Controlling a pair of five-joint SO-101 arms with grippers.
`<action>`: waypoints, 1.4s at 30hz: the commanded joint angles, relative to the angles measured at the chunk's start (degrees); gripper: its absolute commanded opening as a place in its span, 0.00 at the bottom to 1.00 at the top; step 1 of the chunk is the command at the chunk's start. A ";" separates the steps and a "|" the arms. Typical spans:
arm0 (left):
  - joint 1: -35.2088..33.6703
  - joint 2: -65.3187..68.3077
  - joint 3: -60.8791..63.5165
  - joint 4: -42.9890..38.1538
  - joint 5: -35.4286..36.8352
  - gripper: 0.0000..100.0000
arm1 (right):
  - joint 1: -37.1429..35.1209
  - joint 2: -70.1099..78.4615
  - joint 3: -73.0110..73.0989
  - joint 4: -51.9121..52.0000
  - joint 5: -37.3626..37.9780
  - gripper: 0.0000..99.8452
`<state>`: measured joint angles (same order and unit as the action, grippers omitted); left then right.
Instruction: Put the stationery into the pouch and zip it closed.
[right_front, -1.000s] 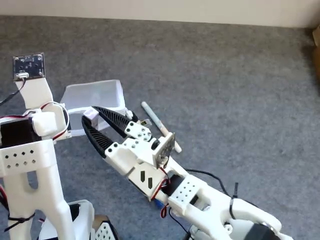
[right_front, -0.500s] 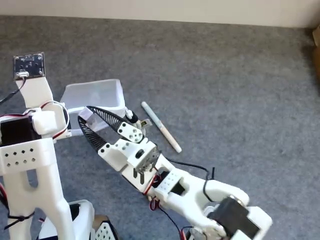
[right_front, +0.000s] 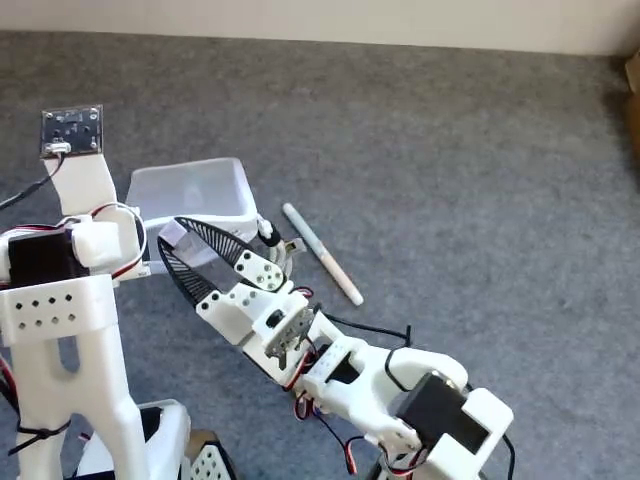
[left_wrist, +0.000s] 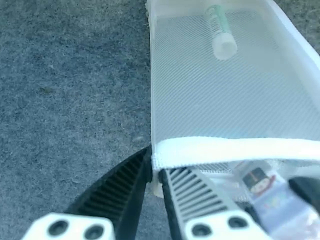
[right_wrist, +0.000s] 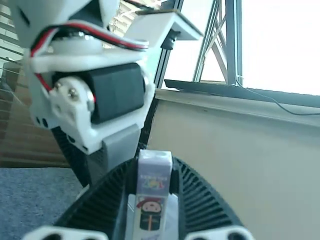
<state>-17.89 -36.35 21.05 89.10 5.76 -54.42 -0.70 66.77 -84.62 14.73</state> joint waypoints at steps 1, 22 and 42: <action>0.84 0.13 -4.70 0.70 -0.18 0.01 | -1.45 -0.75 -2.59 -1.54 0.97 0.01; 0.75 0.13 -4.44 0.44 -0.26 0.01 | -1.71 -0.84 5.41 -1.80 0.97 0.05; 0.75 0.13 -4.44 0.79 -0.26 0.01 | 3.03 -0.75 -2.77 11.12 0.88 0.00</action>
<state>-17.71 -36.18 19.74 89.45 5.76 -52.22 -0.79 67.30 -73.89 15.25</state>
